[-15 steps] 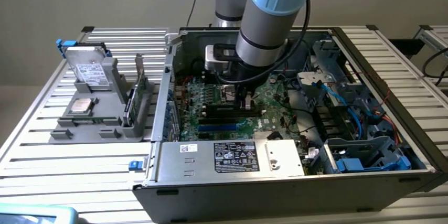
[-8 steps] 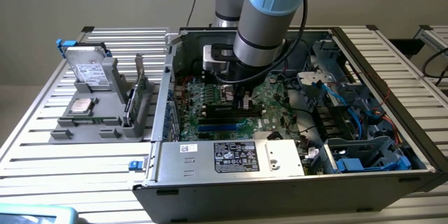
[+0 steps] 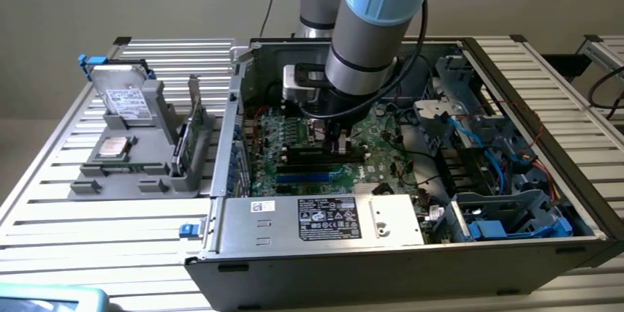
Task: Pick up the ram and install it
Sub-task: 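Insert the ram into the slot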
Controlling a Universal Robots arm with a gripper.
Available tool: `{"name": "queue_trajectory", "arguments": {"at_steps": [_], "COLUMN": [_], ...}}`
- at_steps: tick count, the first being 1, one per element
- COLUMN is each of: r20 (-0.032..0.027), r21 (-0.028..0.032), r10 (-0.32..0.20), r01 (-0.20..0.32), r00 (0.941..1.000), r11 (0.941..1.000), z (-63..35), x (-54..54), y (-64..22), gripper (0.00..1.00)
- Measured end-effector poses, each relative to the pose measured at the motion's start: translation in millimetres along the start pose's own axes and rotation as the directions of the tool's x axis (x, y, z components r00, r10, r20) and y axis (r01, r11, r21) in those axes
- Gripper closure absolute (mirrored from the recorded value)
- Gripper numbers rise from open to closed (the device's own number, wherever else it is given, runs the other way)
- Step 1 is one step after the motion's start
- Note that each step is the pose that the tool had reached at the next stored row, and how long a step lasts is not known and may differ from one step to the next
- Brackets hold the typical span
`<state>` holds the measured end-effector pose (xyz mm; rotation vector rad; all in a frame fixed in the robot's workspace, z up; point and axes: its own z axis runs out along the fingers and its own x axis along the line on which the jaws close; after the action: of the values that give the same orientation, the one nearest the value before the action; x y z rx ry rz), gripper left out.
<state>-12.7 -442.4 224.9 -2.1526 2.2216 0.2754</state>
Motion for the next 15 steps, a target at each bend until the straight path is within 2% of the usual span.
{"name": "queue_trajectory", "arguments": {"at_steps": [10, 15], "r20": [-0.0003, -0.0016], "r21": [-0.0229, -0.0247], "r10": [0.004, 0.004], "r01": [-0.004, -0.004], "r00": [1.0000, 1.0000], "r11": [0.9997, 0.9997], "z": [-2.4, -3.8], "x": [0.0, -0.2], "y": [-2.7, -2.6], "gripper": [0.86, 0.86]}}
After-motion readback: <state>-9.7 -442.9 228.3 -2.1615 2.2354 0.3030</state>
